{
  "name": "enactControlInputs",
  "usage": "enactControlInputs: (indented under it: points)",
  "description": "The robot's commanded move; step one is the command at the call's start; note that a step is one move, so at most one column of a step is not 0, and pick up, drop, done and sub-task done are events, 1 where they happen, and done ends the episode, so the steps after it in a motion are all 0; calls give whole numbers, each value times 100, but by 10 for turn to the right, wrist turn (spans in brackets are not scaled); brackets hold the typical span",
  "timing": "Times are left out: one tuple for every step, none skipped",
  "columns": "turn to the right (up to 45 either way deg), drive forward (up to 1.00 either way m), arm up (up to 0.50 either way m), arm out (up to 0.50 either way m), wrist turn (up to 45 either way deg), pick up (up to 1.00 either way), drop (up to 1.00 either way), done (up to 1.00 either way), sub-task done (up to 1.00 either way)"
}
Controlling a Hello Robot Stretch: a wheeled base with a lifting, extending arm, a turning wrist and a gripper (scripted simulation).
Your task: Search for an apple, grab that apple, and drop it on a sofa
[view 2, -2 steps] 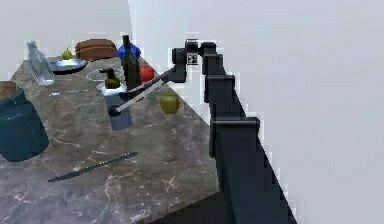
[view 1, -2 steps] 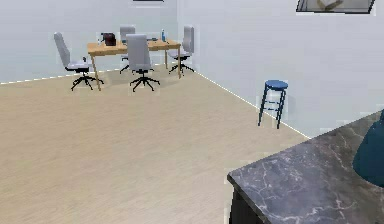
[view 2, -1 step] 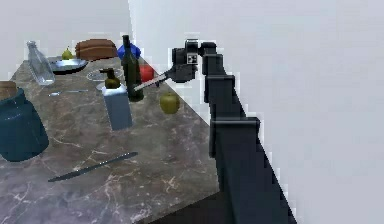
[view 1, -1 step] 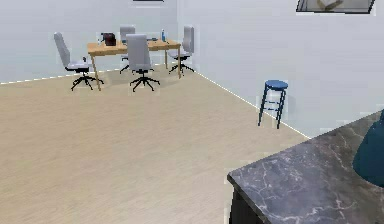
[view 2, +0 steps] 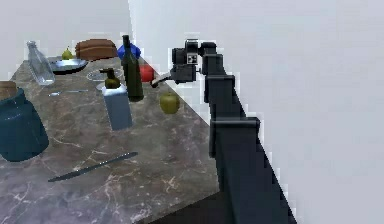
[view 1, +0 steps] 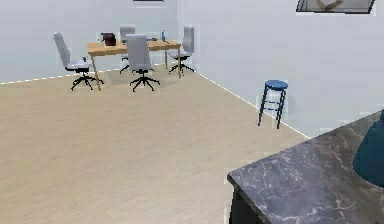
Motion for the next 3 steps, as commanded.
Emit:
enactControlInputs:
  points:
    - [0,0,-10,0,0,0,0,0,0]
    - [0,0,0,0,0,100,0,0,0]
    - [0,0,10,0,0,0,0,0,0]
